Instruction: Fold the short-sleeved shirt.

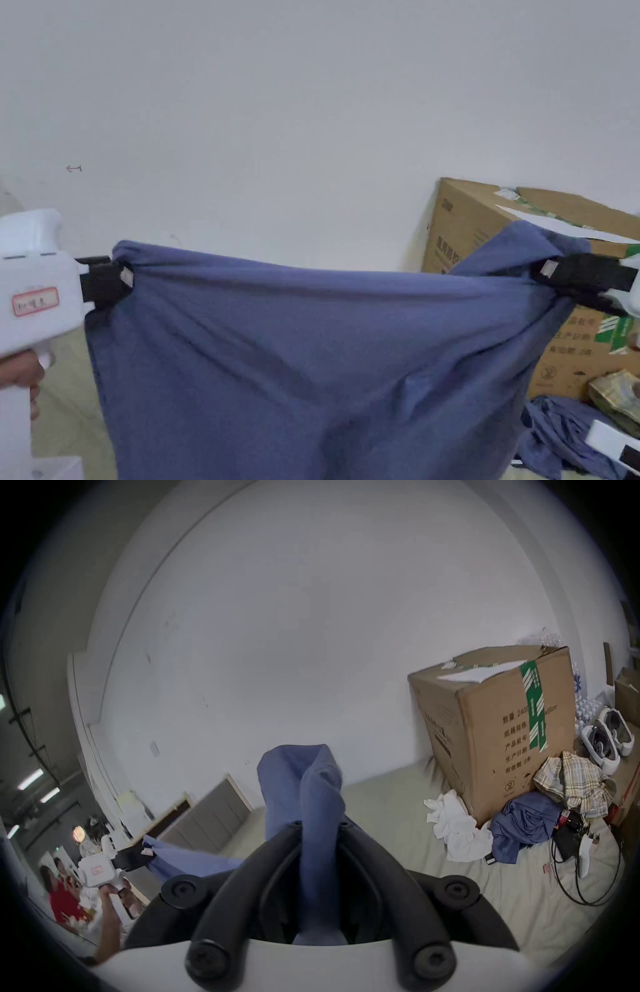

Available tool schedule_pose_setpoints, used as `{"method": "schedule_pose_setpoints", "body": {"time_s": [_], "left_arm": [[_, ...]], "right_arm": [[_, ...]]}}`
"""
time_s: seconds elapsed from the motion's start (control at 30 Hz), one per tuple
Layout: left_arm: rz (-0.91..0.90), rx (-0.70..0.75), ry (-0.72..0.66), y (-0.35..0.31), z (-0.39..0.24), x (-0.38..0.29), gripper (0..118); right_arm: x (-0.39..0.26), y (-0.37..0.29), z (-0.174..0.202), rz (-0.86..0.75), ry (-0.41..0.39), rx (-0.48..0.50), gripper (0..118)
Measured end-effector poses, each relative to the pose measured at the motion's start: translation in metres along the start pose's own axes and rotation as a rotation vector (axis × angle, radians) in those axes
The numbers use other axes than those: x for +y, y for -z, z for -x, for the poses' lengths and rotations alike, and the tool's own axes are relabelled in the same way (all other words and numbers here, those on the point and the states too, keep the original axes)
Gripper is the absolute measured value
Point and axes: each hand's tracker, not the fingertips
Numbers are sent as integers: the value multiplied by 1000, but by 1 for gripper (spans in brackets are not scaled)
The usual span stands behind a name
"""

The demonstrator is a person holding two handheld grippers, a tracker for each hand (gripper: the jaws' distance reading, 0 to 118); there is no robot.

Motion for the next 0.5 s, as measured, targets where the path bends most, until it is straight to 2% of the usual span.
{"method": "schedule_pose_setpoints", "body": {"time_s": [0.07, 0.17, 0.3, 0.5], "left_arm": [[-33, -44, -2, -19, -4, 21, 4], [-89, 6, 60, -36, -18, 37, 4], [-88, 13, 82, -46, -26, 50, 4], [-84, 35, 103, -50, -17, 59, 4]], "right_arm": [[9, -15, 16, 24, 6, 14, 6], [13, -24, 42, 71, -12, 16, 6], [13, -30, 67, 60, -149, -17, 6], [20, -28, 66, 84, -59, 9, 6]]}}
